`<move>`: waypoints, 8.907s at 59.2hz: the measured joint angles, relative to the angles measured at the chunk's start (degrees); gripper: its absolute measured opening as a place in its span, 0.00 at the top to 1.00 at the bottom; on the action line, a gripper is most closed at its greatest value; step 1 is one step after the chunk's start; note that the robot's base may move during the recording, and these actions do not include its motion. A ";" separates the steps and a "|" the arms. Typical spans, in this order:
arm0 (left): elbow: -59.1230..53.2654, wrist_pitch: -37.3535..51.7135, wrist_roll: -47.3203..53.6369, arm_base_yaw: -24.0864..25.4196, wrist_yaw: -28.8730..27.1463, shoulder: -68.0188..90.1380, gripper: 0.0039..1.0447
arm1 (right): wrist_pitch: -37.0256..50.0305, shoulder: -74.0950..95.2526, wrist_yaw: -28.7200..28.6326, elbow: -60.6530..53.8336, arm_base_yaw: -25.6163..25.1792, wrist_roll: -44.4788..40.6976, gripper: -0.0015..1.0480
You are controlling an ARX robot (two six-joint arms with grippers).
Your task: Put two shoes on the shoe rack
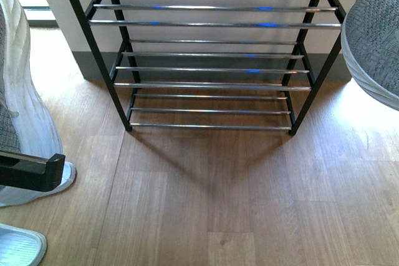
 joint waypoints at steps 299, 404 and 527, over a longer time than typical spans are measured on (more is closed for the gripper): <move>0.00 0.00 0.00 0.00 -0.09 -0.02 0.99 | 10.88 -35.91 28.39 -18.84 16.83 -7.96 0.98; 0.00 0.00 -0.02 0.13 -0.48 -0.04 0.99 | -9.70 -56.30 28.20 -18.82 16.92 -8.02 0.09; 95.34 -29.75 27.78 8.70 42.03 75.14 0.99 | -9.79 -56.35 28.39 -18.82 16.98 -8.02 0.09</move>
